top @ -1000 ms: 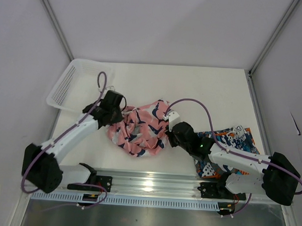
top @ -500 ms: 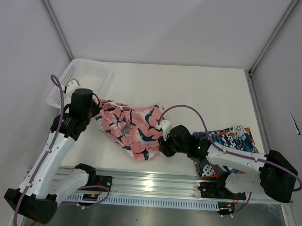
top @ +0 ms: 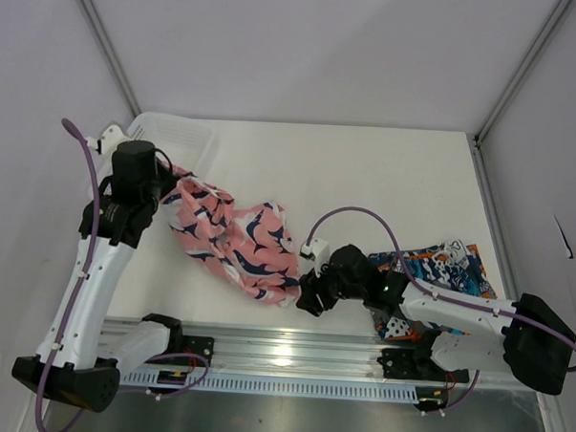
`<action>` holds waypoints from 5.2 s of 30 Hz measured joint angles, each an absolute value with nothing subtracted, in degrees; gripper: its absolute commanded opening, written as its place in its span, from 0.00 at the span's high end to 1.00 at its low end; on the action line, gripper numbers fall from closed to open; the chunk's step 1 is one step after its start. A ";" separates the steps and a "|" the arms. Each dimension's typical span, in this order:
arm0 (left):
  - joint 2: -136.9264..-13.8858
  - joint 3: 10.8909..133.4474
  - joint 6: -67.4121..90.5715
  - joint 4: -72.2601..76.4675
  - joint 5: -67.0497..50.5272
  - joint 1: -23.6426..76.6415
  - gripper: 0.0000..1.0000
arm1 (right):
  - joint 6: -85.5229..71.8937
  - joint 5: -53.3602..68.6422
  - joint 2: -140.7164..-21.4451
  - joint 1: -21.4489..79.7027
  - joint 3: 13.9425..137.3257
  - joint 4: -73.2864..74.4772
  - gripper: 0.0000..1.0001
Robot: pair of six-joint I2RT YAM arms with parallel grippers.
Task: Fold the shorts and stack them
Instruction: Flatten the shorts out
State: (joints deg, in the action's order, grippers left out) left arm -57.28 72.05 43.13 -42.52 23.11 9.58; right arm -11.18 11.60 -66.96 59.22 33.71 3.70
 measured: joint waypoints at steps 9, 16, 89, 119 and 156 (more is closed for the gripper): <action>-58.74 73.56 43.16 -43.03 22.06 8.82 1.00 | -17.23 11.68 -70.00 62.17 31.88 -2.50 0.37; -62.98 78.30 43.55 -43.68 21.63 8.69 1.00 | -16.21 0.86 -73.93 72.40 35.99 -2.35 0.33; -80.90 87.77 44.53 -40.47 22.72 8.05 1.00 | -21.78 10.90 -89.34 51.46 42.33 -9.43 0.41; -80.88 87.77 44.60 -40.91 19.11 5.78 1.00 | -27.40 -0.19 -92.09 55.51 38.35 -21.80 1.00; -87.61 123.33 55.40 -63.88 2.44 -2.83 1.00 | -12.75 24.64 -40.60 36.40 41.23 -3.44 1.00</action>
State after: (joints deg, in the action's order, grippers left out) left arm -87.61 123.33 55.40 -63.88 2.44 -2.83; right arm -12.75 24.64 -40.60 36.40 41.23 -3.44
